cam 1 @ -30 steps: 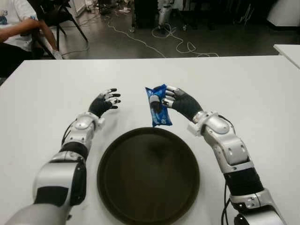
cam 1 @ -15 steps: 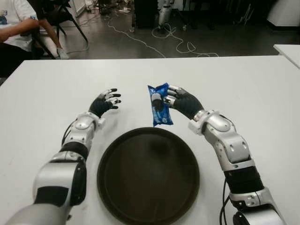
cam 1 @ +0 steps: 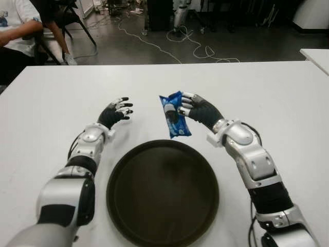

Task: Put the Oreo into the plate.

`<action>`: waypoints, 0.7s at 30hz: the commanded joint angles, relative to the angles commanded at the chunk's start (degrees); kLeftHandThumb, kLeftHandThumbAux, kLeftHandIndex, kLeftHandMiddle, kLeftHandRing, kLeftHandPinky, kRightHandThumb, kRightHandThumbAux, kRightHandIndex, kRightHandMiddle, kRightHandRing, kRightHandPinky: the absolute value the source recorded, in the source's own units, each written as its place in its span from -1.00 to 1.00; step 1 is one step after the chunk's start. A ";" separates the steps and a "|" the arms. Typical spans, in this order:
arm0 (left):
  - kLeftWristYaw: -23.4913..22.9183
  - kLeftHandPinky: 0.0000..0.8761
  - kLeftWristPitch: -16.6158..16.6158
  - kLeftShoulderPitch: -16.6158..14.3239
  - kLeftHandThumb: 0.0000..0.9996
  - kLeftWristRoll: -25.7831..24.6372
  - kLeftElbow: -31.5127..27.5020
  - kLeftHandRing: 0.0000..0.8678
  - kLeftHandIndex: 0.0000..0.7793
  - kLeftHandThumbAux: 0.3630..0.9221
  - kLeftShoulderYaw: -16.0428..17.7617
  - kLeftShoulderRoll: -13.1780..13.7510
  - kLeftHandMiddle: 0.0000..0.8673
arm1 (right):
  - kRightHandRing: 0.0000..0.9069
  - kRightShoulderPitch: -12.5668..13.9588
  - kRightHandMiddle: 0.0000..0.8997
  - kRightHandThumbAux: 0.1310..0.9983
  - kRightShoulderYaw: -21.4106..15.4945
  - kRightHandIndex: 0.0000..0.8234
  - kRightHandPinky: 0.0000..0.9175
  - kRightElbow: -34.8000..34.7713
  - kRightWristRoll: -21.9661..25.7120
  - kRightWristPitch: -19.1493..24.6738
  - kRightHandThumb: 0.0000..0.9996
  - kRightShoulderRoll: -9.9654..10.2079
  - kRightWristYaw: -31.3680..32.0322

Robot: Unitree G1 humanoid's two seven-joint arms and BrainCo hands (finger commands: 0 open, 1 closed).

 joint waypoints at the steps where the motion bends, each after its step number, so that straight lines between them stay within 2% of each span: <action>1: -0.01 -0.44 0.04 -0.01 -1.00 0.00 0.00 -0.46 -0.66 0.27 0.04 0.00 -0.51 | 0.70 0.02 0.67 0.40 0.25 0.04 0.68 0.06 -0.61 -0.49 0.37 -0.16 -0.17; 6: 0.22 -0.44 0.25 -0.11 -1.00 0.15 -0.03 -0.46 -0.65 0.28 0.06 0.01 -0.51 | 0.73 0.04 0.70 0.39 4.29 0.04 0.72 -1.65 -9.60 -3.30 0.37 -3.38 -2.52; 11: 0.25 -0.44 0.40 -0.15 -1.00 0.21 -0.06 -0.46 -0.64 0.26 0.04 0.02 -0.51 | 0.78 -0.15 0.75 0.39 6.88 0.05 0.78 -2.23 -15.09 -6.14 0.38 -5.30 -3.14; 21: 0.34 -0.43 0.23 -0.10 -1.00 0.54 -0.09 -0.45 -0.65 0.20 -0.23 0.14 -0.50 | 0.67 0.89 0.62 0.39 8.00 0.05 0.68 -1.25 -18.45 -13.34 0.39 -6.61 -3.66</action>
